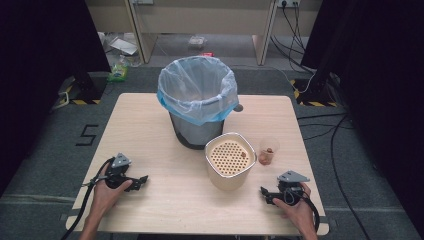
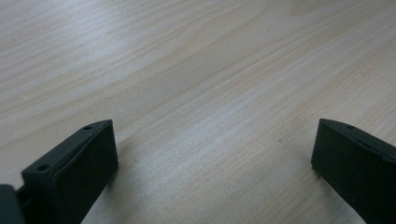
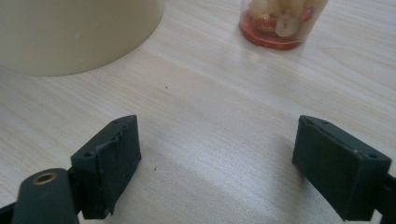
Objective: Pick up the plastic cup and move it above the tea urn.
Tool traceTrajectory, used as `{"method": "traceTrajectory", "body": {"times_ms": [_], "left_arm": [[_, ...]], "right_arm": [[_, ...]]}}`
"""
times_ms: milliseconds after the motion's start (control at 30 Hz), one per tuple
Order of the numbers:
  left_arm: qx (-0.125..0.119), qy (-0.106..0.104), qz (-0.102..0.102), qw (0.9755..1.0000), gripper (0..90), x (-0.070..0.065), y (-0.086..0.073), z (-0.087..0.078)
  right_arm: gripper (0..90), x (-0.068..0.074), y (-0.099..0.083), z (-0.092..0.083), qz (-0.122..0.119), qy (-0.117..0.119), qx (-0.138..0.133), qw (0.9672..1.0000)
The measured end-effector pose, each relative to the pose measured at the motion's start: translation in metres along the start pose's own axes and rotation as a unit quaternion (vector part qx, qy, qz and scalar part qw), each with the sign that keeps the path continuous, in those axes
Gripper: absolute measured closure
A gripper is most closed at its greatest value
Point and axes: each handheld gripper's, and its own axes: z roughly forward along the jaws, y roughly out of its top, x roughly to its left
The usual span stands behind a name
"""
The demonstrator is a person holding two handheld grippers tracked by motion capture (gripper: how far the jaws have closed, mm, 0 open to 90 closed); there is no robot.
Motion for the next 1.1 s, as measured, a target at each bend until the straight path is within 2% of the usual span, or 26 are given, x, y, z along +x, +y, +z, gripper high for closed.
{"method": "traceTrajectory", "body": {"times_ms": [100,200,333,533,567,700,800,1100], "left_arm": [[0.000,0.000,0.000,1.0000,0.0,0.000,0.000,0.000],[0.000,0.000,0.000,1.0000,0.0,0.000,0.000,0.000],[0.000,0.000,0.000,1.0000,0.0,0.000,0.000,0.000],[0.000,0.000,0.000,1.0000,0.0,0.000,0.000,0.000],[0.000,0.000,0.000,1.0000,0.0,0.000,0.000,0.000],[0.000,0.000,0.000,1.0000,0.0,0.000,0.000,0.000],[0.000,0.000,0.000,1.0000,0.0,0.000,0.000,0.000],[0.000,0.000,0.000,1.0000,0.0,0.000,0.000,0.000]], "right_arm": [[21.7,0.000,0.001,-0.001,-0.001,0.002,0.003,1.0000],[22.1,-0.001,0.001,-0.002,-0.002,0.000,0.002,1.0000],[24.8,-0.003,0.003,-0.005,-0.001,-0.007,-0.008,0.9999],[28.2,-0.008,0.010,-0.015,0.015,-0.014,-0.031,0.9993],[29.6,-0.010,0.014,-0.020,0.030,-0.016,-0.039,0.9987],[34.9,-0.015,0.023,-0.028,0.027,-0.026,-0.049,0.9981],[39.7,-0.018,0.029,-0.035,0.038,-0.028,-0.059,0.9972],[44.9,-0.028,0.046,-0.044,0.045,-0.040,-0.072,0.9956]]}}
